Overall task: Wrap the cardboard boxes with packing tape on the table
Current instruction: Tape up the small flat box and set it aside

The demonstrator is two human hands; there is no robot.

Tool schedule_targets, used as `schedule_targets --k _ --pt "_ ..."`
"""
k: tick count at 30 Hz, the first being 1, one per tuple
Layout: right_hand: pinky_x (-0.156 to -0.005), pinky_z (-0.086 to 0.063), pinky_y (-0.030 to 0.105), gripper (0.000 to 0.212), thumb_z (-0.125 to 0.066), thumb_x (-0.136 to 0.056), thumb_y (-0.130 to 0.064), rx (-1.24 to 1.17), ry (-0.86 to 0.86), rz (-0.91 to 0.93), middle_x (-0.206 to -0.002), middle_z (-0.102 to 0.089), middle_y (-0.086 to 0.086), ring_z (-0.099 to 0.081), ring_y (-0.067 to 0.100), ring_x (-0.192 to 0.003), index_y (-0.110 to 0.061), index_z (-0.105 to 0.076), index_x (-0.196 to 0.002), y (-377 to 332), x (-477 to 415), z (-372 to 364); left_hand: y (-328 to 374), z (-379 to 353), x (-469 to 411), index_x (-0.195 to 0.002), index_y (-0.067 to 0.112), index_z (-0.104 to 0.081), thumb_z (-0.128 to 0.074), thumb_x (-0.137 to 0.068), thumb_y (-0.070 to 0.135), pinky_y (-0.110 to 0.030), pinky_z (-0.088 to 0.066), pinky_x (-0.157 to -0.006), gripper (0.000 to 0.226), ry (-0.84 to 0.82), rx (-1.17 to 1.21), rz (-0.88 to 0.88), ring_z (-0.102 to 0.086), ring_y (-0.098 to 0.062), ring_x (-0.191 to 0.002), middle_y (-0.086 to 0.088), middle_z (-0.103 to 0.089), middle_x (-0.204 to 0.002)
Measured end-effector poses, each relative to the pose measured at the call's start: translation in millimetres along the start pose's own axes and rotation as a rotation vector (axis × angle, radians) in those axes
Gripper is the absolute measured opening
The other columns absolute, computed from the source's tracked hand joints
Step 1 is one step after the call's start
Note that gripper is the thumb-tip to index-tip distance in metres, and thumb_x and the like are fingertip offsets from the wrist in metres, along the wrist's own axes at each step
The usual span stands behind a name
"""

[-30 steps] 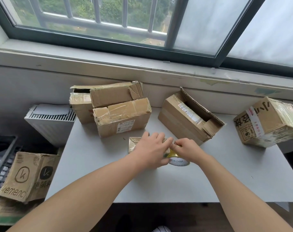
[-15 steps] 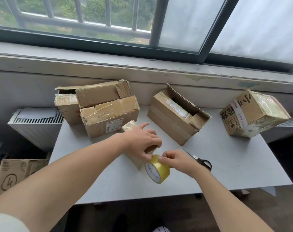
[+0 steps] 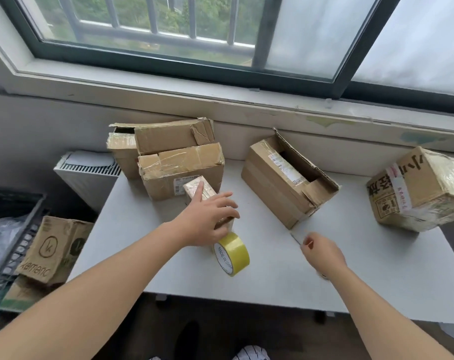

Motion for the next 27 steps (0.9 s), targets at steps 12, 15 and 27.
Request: schedule_targets --k 12,15,27 --pt "-0.064 -0.05 0.034 0.019 -0.05 -0.1 -0.036 0.227 -0.1 0.12 -0.1 -0.051 0.0 -0.057 0.022 -0.082 -0.02 -0.048 -0.109 87.5 -22.0 -34.1 24.5 2.5 -6.2 -0.137 0.037 -0.058 -0.058 -0.102 0.014 -0.055 0.005 -0.126 0.042 -0.153 0.009 0.253 -0.008 -0.009 -0.158 0.013 -0.036 -0.16" --pt "-0.068 -0.049 0.034 0.025 -0.046 -0.099 -0.043 0.287 -0.058 0.148 -0.099 -0.06 0.0 -0.056 0.023 -0.084 -0.019 -0.047 -0.103 87.4 -24.1 -31.2 22.7 2.3 -0.1 -0.145 0.031 -0.048 -0.062 -0.094 0.002 -0.051 0.003 -0.128 0.06 0.013 0.176 0.357 -0.015 -0.007 -0.156 0.015 -0.026 -0.166" --pt "-0.062 -0.043 0.029 0.031 -0.05 -0.096 -0.048 0.239 -0.163 0.101 -0.081 -0.055 -0.003 -0.056 0.02 -0.075 -0.02 -0.051 -0.084 76.4 -31.4 -28.2 24.6 -52.3 69.8 -0.14 0.021 -0.039 -0.071 -0.09 0.055 -0.033 -0.046 -0.081 0.068 0.344 0.693 1.25 -0.056 -0.019 -0.102 -0.002 -0.056 -0.11"
Point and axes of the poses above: each hand's wrist, its own x-axis away from the middle knuckle, its own z-axis out of the back of the hand, y = z × x, the point moved 7 cm from there along -x, towards the middle knuckle
